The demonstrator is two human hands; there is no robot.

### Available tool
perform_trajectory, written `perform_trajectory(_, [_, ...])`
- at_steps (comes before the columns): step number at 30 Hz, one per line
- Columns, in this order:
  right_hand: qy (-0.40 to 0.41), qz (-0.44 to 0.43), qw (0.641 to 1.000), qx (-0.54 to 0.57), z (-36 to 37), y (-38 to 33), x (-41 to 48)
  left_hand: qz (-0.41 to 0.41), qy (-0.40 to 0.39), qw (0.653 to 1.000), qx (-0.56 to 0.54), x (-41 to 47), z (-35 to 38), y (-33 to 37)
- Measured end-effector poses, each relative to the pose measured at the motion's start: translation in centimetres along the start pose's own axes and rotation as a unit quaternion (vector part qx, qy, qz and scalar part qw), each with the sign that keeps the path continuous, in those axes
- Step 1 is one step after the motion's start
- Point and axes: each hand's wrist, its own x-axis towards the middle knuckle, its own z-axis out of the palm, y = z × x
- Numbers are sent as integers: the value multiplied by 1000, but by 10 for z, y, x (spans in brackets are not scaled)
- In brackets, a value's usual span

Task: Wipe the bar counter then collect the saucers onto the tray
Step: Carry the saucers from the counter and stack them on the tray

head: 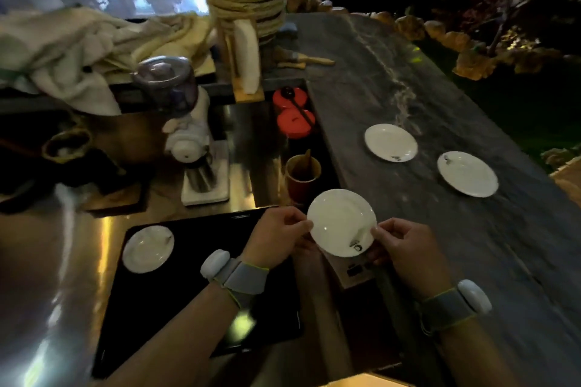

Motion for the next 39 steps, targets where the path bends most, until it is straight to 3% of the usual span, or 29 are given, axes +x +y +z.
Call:
perform_trajectory(10, [-117, -2, 993, -18, 130, -12, -12, -62, 97, 990, -81, -44, -112, -76])
perform_trajectory(22, [-248, 67, 964, -63, 276, 6, -31, -145, 179, 966, -118, -84, -212, -188])
perform_trajectory(30, [-277, 66, 955, -85, 353, 9, -33, -195, 215, 948, -132, -82, -268, -230])
perform_trajectory(39, [-259, 135, 955, -47, 408, 7, 0, -243, 212, 937, -131, -27, -318, -265])
